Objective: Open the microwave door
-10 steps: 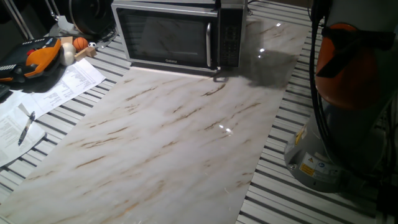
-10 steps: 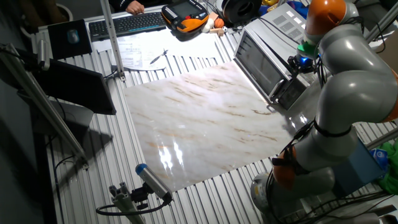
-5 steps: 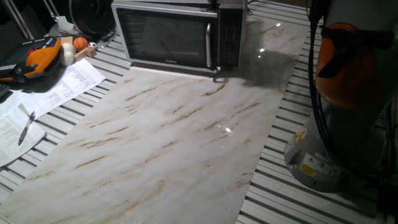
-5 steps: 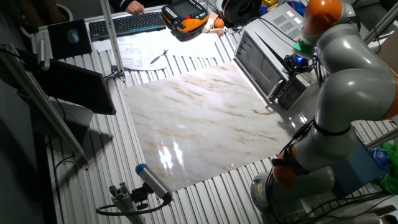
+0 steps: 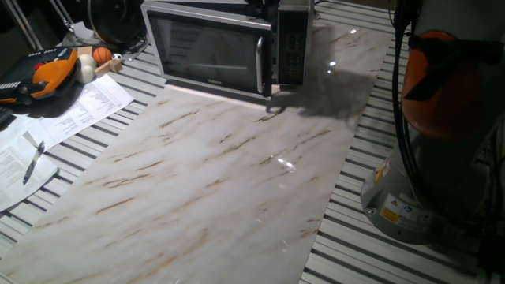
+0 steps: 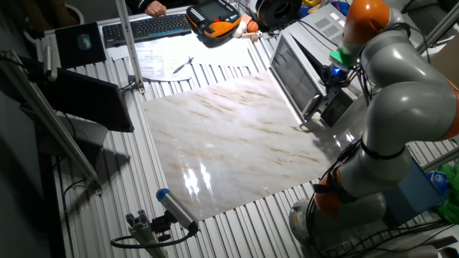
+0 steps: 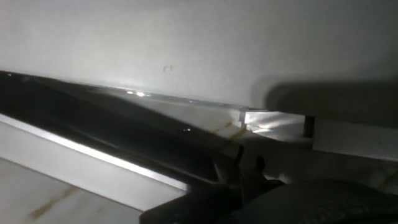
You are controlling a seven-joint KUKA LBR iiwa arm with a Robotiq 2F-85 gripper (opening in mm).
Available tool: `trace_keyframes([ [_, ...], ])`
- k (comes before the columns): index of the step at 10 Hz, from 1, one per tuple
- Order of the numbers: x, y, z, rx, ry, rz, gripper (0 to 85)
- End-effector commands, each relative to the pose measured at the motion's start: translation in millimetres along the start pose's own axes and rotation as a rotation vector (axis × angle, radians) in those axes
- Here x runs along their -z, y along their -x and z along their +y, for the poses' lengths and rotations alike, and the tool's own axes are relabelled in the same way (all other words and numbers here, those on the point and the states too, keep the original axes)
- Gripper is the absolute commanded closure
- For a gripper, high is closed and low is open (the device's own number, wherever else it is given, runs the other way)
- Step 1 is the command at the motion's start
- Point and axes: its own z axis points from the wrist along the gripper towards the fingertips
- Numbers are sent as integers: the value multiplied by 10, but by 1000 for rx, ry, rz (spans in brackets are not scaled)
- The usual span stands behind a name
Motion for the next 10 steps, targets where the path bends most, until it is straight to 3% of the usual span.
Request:
trace_keyframes([
  [1, -13, -33, 5, -44, 3, -1, 850],
  [4, -70, -144, 29, -125, 26, 28, 850],
  [5, -92, -176, 37, -140, 28, 26, 850],
  [6, -92, -172, 31, -127, 26, 33, 850],
  [8, -61, -83, 24, -89, 24, 83, 850],
  [10, -73, -107, 37, -90, 30, 87, 850],
])
